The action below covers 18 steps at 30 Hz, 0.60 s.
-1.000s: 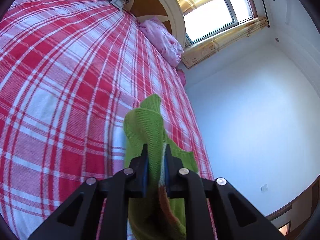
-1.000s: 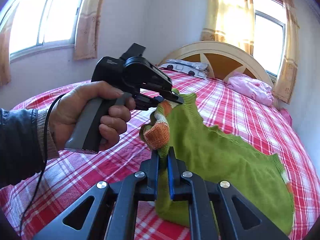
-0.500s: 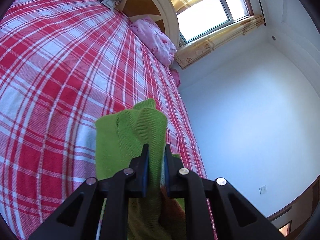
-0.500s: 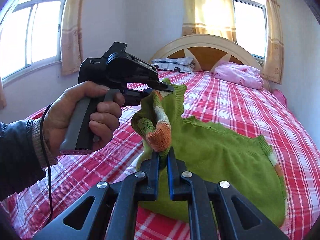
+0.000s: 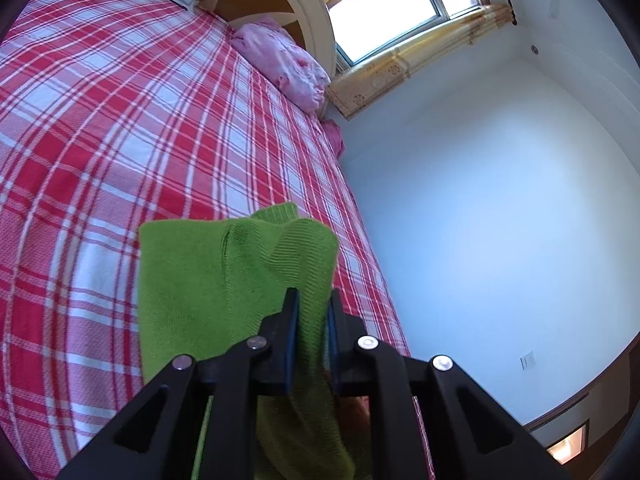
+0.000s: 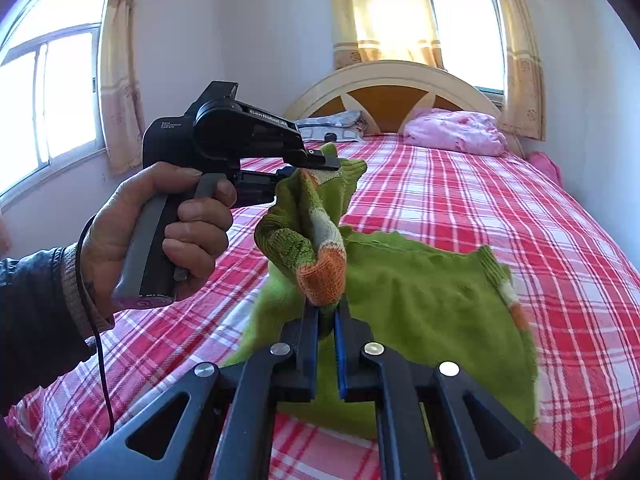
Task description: Fold small clothes
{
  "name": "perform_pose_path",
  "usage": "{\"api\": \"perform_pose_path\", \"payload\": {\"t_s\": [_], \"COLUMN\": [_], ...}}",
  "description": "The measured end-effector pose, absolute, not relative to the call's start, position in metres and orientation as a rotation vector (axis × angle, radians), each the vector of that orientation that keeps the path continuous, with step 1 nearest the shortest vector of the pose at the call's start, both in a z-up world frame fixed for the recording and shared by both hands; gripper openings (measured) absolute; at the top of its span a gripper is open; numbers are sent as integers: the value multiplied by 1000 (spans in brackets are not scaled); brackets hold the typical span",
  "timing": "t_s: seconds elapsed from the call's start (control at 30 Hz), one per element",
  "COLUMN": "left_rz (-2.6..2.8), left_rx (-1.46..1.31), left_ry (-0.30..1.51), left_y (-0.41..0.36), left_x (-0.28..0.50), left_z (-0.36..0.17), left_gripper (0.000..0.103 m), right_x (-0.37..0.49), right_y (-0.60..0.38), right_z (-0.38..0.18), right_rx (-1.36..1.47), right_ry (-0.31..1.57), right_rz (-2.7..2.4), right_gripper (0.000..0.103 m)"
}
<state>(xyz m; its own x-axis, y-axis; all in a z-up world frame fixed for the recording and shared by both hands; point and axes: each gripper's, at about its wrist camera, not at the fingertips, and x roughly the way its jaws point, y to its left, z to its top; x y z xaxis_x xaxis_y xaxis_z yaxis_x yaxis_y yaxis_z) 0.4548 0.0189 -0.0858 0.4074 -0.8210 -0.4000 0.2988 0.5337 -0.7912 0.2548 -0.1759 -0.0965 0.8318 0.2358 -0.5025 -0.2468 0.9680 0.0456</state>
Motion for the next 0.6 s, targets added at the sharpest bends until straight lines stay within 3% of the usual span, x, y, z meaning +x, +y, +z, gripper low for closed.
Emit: {"api": "perform_pose_path", "payload": {"t_s": [0.43, 0.5, 0.6], "left_rz": [-809, -748, -651], "left_rx": [-572, -443, -151], "left_ry": [981, 1020, 1085], "left_y": [-53, -69, -98], "left_x": [457, 456, 450], "left_z": [-100, -102, -102], "left_gripper": [9, 13, 28], "right_x": [255, 255, 253], "right_y": [-242, -248, -248], "right_z": [-118, -125, -134], "right_rx": [124, 142, 134], "right_ry": [612, 635, 657], "right_rz": [218, 218, 225], "right_gripper": [6, 6, 6]}}
